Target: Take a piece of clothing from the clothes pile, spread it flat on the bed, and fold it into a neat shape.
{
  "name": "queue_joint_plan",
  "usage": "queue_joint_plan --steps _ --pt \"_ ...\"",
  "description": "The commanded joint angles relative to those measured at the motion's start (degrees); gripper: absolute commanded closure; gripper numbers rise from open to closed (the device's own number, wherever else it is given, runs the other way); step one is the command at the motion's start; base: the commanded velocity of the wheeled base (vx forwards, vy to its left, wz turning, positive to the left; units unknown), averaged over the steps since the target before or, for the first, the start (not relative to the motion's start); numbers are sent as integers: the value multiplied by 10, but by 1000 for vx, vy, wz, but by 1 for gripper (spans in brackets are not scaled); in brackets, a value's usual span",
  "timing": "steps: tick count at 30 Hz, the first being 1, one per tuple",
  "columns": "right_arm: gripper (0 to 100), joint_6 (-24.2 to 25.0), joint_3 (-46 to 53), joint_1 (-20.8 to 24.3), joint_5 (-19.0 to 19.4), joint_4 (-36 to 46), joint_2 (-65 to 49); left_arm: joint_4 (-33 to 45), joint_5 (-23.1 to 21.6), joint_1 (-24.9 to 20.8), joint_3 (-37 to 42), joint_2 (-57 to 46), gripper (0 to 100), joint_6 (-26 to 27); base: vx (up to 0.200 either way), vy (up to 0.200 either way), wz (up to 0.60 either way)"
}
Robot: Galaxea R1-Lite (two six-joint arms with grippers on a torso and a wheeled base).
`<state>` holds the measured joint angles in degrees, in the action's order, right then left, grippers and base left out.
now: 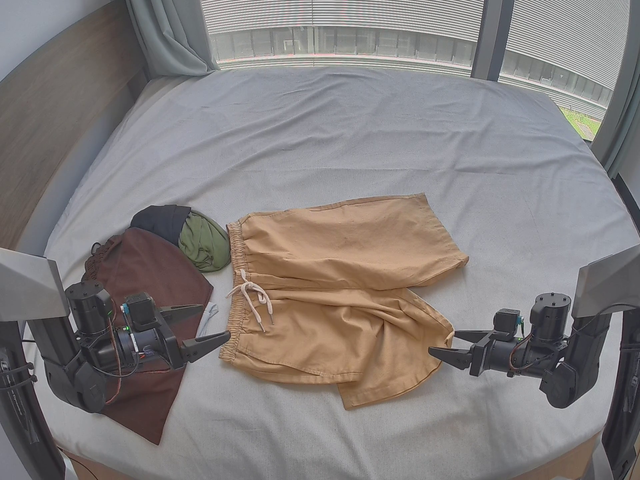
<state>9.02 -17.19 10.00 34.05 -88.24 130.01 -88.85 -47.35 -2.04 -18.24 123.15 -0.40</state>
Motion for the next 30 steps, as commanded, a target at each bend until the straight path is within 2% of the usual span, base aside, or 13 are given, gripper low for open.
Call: queue_joint_plan --steps 1,8,15,24,29,30 --pt "0 -1 -1 -13 1 0 20 0 0 -2 1 1 0 1 0 0 0" --pt "0 -23 -24 -45 0 0 53 0 -1 -4 3 1 0 1 0 0 0" --pt "0 -23 -40 -65 0 0 57 0 -1 -10 5 2 0 1 0 0 0" --pt "0 -22 -38 -58 0 0 58 0 -1 -10 7 9 0 10 0 0 0" --pt "0 -22 -38 -57 -13 0 58 0 -2 -10 7 10 0 10 0 0 0" --pt "100 -22 -38 -57 -14 0 57 0 -2 -10 7 10 0 10 0 0 0"
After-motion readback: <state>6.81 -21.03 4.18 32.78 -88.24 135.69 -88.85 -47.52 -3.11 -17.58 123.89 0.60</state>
